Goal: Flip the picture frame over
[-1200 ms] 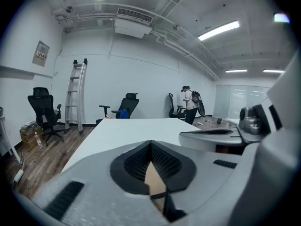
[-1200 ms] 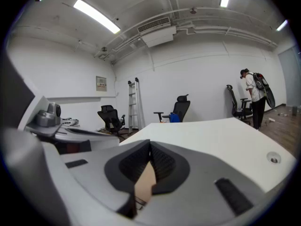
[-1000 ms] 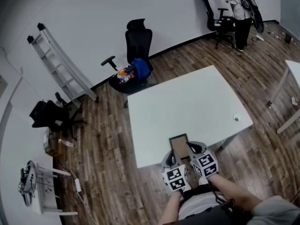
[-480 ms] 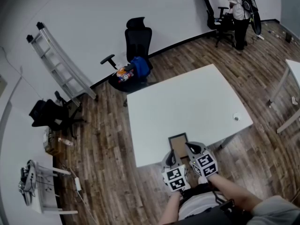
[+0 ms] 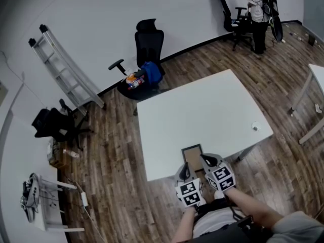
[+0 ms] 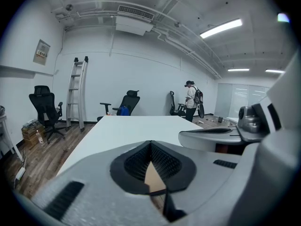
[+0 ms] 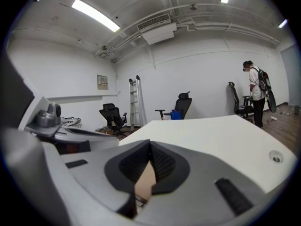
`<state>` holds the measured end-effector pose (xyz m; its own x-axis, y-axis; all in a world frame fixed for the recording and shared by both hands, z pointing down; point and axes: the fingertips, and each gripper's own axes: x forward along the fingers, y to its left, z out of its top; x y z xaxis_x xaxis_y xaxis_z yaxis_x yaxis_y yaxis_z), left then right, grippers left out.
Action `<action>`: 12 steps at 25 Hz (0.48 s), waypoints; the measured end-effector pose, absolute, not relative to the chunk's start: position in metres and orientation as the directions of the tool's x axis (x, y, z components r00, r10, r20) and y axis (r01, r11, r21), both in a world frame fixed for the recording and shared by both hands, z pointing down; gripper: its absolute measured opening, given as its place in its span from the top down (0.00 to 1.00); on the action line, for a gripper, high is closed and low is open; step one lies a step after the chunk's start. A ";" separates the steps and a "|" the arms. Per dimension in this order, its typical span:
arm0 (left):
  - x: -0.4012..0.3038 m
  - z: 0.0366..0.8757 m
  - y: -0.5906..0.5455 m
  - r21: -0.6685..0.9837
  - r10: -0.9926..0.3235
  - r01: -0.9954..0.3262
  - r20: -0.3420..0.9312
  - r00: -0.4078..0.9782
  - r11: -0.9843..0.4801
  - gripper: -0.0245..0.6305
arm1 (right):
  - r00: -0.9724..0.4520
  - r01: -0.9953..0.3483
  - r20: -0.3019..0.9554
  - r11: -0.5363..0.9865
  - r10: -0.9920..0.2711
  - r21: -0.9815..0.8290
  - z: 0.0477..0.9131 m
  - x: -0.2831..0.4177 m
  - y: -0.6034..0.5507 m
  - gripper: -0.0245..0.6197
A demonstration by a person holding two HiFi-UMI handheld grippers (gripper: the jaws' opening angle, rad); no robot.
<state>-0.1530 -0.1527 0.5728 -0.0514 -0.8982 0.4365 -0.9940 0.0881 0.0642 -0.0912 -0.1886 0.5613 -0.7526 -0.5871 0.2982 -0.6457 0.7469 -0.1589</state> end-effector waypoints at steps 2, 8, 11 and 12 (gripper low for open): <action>-0.153 0.573 -0.153 0.066 -0.898 -0.994 0.437 -0.051 0.089 0.96 | -0.753 -0.644 0.303 0.747 -0.584 -0.164 0.561 -0.091 -0.188 0.96; -0.152 0.573 -0.153 0.068 -0.899 -0.994 0.435 -0.052 0.091 0.96 | -0.757 -0.639 0.301 0.752 -0.580 -0.161 0.561 -0.092 -0.188 0.96; -0.152 0.571 -0.152 0.070 -0.899 -0.994 0.434 -0.050 0.089 0.96 | -0.759 -0.637 0.301 0.754 -0.577 -0.161 0.560 -0.093 -0.186 0.96; -0.152 0.571 -0.152 0.069 -0.899 -0.994 0.435 -0.050 0.089 0.96 | -0.760 -0.636 0.302 0.754 -0.576 -0.162 0.560 -0.093 -0.186 0.96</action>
